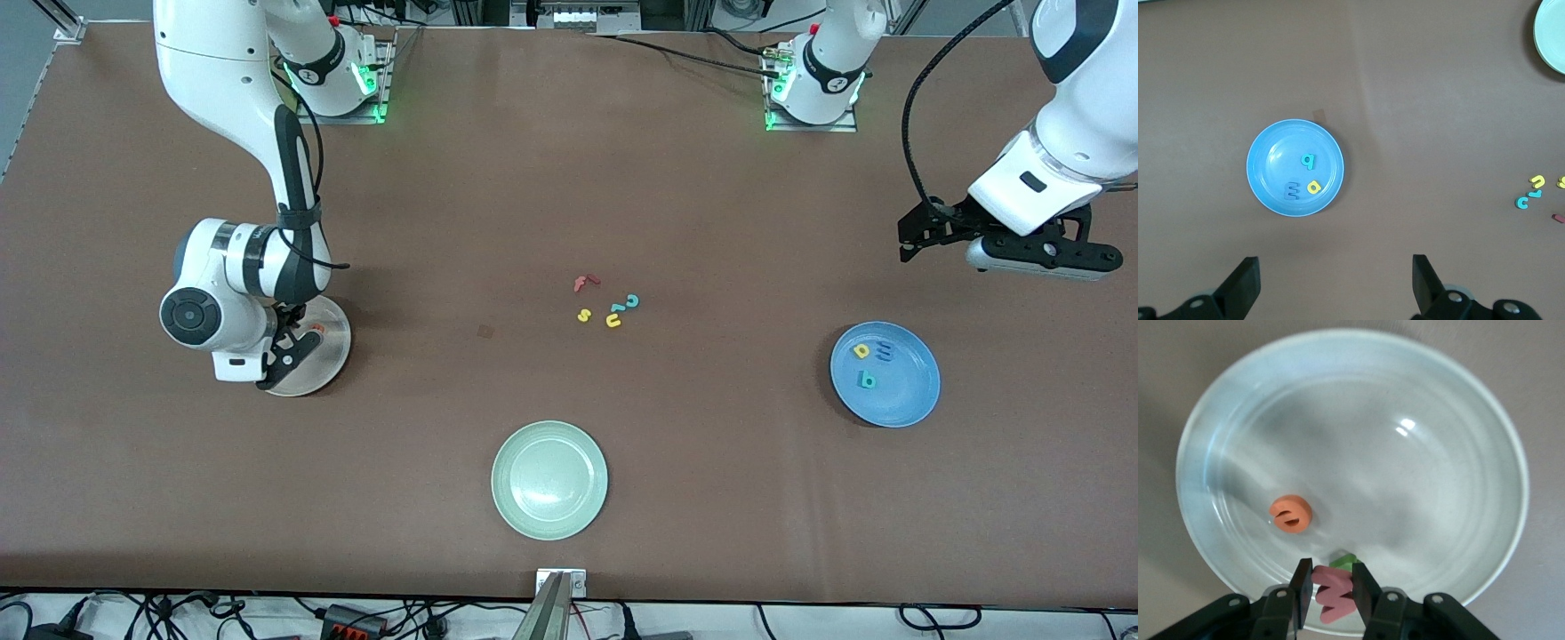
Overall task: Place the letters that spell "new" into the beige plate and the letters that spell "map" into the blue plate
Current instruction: 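Carry the pink m to the beige plate and open the right gripper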
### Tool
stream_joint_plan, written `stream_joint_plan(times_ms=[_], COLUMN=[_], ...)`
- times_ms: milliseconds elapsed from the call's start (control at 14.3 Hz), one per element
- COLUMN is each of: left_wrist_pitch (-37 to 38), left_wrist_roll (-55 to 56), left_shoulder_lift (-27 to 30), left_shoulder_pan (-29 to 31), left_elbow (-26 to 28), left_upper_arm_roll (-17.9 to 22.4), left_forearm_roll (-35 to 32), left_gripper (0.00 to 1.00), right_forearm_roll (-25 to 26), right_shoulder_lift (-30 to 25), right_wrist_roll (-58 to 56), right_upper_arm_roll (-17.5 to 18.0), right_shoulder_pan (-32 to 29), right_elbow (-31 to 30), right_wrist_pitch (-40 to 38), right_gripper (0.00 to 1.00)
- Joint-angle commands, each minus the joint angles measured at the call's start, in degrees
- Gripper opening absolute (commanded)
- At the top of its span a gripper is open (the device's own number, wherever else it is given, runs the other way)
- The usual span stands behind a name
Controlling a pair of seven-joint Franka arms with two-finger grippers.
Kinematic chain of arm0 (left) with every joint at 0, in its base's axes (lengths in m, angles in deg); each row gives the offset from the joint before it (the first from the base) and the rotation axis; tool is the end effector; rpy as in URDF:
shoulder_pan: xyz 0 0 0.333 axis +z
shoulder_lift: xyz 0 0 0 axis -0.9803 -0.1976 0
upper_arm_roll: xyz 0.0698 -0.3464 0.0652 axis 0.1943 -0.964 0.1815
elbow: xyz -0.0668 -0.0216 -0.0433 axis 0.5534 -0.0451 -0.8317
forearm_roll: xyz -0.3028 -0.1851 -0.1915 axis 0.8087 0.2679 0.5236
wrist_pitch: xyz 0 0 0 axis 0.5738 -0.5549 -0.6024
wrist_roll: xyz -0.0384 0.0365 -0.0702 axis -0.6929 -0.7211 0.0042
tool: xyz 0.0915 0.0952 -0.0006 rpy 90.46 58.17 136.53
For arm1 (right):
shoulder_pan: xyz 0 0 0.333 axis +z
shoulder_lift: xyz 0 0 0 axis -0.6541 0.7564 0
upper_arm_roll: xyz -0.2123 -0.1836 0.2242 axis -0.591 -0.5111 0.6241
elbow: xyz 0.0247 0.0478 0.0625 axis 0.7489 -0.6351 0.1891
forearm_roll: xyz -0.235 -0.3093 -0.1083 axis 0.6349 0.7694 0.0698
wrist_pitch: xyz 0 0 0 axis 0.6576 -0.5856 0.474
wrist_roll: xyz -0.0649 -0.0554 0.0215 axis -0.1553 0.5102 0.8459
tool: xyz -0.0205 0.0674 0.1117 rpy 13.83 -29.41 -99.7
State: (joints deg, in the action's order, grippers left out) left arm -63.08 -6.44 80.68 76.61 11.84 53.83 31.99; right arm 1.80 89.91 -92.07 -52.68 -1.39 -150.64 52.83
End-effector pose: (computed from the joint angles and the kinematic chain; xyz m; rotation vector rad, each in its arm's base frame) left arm 0.5725 -0.0587 0.5785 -3.1264 0.1981 -0.1104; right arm 0.6282 0.0461 0.2042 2.7849 1.1916 -0.4619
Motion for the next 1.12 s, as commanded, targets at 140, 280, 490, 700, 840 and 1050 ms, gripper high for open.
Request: stream_joint_plan(times_ms=[140, 280, 490, 700, 840, 1050], left_wrist_pitch=[0.05, 0.05, 0.05, 0.05, 0.05, 0.05], left_wrist_roll=[-0.53, -0.53, -0.44, -0.53, -0.53, -0.53], left_shoulder_lift=[0.97, 0.97, 0.97, 0.89, 0.89, 0.89], left_shoulder_pan=[-0.29, -0.38, -0.47, -0.55, -0.64, -0.64], left_elbow=[0.64, 0.64, 0.55, 0.55, 0.55, 0.55], left_upper_arm_roll=[0.05, 0.05, 0.05, 0.05, 0.05, 0.14], left_forearm_roll=[0.14, 0.14, 0.14, 0.14, 0.14, 0.14], left_gripper=[1.00, 1.00, 1.00, 1.00, 1.00, 1.00], right_forearm_roll=[-2.98, -3.26, -3.34, -3.43, -4.74, -6.24], right_shoulder_lift=[-0.21, -0.91, -3.36, -6.70, -7.42, -7.42], right_wrist_roll=[-0.29, 0.23, 0.85, 5.84, 11.28, 19.02], right_upper_arm_roll=[1.14, 0.97, -0.35, -2.28, -3.86, -4.57], right_shoulder_pan=[-0.44, 0.08, 0.00, -0.17, -0.27, -0.53], right_elbow=[-0.83, -0.30, 1.19, 4.61, 8.82, 12.61], right_wrist_pitch=[0.28, -0.42, -0.86, -4.80, -9.72, -13.43], right_gripper=[1.00, 1.00, 1.00, 1.00, 1.00, 1.00])
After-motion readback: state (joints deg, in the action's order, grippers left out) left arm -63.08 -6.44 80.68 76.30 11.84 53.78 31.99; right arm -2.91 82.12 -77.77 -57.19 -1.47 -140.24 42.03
